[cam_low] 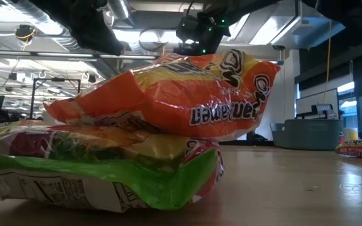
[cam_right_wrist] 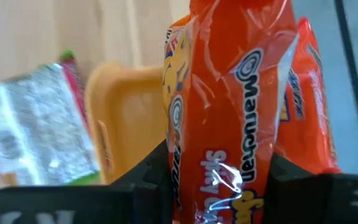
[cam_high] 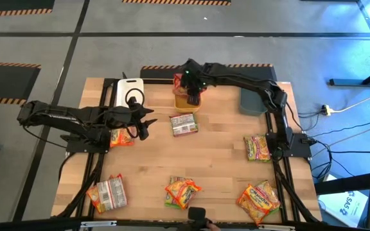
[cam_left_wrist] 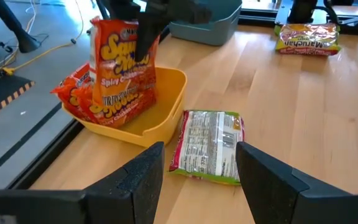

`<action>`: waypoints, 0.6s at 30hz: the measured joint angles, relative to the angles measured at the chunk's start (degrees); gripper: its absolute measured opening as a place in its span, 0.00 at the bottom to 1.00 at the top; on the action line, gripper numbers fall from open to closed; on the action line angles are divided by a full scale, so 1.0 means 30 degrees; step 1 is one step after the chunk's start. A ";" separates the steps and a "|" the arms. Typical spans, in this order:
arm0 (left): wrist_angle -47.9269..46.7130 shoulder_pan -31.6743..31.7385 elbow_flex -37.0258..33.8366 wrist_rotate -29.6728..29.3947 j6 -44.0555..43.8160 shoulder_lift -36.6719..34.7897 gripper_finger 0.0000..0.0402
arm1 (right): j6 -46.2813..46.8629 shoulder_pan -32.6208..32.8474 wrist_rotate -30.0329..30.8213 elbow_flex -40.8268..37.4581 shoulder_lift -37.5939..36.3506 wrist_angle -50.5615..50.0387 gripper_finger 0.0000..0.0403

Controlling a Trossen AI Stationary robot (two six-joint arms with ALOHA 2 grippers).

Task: Sort Maruchan noodles
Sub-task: Put the orange noodle pack into the yellow bin

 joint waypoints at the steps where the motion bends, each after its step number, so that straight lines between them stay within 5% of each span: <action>1: -0.0007 0.0000 0.0000 0.0000 0.0007 0.0000 0.48 | -0.0123 -0.0018 0.0105 0.0000 0.0101 -0.0104 0.28; 18: 0.0010 -0.0007 0.0000 0.0000 0.0014 0.0000 0.48 | -0.0282 -0.0022 0.0146 -0.0001 0.2516 -0.0527 0.29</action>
